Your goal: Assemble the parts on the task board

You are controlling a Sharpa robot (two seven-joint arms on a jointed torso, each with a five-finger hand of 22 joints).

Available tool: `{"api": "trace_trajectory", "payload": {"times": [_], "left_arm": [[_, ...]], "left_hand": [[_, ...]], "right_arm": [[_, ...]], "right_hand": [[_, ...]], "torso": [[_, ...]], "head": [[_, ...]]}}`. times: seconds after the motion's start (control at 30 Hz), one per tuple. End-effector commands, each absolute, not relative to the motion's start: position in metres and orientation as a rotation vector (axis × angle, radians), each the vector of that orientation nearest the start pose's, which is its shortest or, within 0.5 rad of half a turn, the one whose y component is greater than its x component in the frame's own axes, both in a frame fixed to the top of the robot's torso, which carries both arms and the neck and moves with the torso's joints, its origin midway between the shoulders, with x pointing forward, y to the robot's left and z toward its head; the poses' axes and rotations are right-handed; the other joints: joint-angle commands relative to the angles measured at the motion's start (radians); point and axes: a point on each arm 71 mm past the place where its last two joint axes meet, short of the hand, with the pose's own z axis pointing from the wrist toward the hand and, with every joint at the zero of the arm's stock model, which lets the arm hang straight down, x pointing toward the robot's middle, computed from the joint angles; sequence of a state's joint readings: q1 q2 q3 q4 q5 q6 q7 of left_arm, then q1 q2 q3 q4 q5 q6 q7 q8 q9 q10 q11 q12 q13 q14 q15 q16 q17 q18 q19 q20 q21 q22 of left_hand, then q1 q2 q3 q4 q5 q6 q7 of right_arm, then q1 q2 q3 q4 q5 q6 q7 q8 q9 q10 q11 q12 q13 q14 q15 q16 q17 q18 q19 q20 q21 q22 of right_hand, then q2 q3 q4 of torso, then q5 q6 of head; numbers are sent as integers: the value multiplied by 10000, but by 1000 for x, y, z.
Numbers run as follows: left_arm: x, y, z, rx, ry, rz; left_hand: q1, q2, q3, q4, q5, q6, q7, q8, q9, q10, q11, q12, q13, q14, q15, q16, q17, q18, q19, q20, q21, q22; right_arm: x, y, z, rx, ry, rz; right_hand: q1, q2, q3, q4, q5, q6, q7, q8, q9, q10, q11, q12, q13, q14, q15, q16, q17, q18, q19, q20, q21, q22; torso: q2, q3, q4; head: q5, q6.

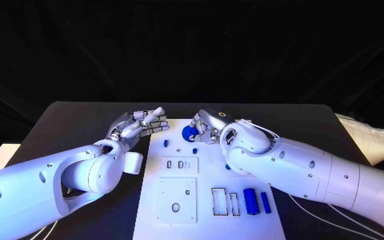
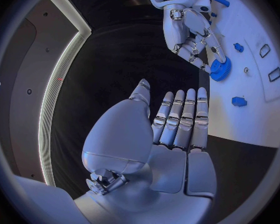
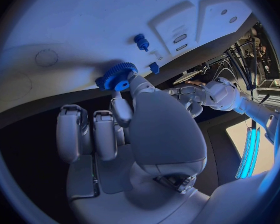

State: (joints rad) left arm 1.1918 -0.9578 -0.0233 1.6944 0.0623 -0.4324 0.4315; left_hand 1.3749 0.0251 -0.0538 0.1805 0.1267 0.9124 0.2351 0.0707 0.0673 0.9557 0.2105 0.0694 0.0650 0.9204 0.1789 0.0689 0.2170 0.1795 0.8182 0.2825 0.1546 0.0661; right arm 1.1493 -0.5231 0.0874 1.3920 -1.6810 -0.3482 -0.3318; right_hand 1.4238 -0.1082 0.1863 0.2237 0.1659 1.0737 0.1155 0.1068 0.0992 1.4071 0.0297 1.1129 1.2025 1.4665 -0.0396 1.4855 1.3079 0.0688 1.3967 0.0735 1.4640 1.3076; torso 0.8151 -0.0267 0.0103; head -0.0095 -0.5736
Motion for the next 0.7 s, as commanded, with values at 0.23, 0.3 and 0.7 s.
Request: {"api": "trace_trajectory", "payload": {"times": [0.23, 0.3, 0.7], "left_arm": [[460, 223, -160, -11905, 12956, -15307], [460, 224, -161, -11912, 12957, -15310], [460, 223, -161, -11940, 12990, -15328]], "left_hand": [[11, 76, 0, -63, -23, -82, 216, -33, 1, -98, 11, -47, -8, -78, 20, -57, -28, -16, -61, 18, -70, 0], [11, 76, 0, -63, -23, -82, 216, -33, 1, -98, 11, -47, -8, -78, 20, -57, -28, -16, -61, 18, -70, 0], [13, 75, 2, -67, -24, -93, 222, -34, 1, -113, 15, -48, -9, -94, 24, -58, -53, -16, -66, 21, -73, 3]], "right_arm": [[506, -82, -165, -1962, 15406, 5740], [506, -82, -165, -1938, 15362, 5740], [506, -83, -164, -1677, 15194, 5839]], "right_hand": [[2, 62, 0, 43, 49, -6, 14, -18, 8, 4, -13, -1, 3, 681, -4, 1, 716, -155, 70, -12, 54, 177], [-17, 48, -4, 46, 47, -12, 19, -29, 6, 0, -8, -12, 0, 680, 0, -2, 711, -154, 66, -9, 52, 172], [-593, -511, -741, 640, -285, -2027, 432, -458, -336, -406, 368, -954, -600, 600, 320, -199, 378, -106, -117, 277, -64, -39]], "torso": [[-2, 13, 1], [2, 16, -5], [-1, 13, 1]], "head": [[-2, -10], [5, -5], [-31, 4]]}}
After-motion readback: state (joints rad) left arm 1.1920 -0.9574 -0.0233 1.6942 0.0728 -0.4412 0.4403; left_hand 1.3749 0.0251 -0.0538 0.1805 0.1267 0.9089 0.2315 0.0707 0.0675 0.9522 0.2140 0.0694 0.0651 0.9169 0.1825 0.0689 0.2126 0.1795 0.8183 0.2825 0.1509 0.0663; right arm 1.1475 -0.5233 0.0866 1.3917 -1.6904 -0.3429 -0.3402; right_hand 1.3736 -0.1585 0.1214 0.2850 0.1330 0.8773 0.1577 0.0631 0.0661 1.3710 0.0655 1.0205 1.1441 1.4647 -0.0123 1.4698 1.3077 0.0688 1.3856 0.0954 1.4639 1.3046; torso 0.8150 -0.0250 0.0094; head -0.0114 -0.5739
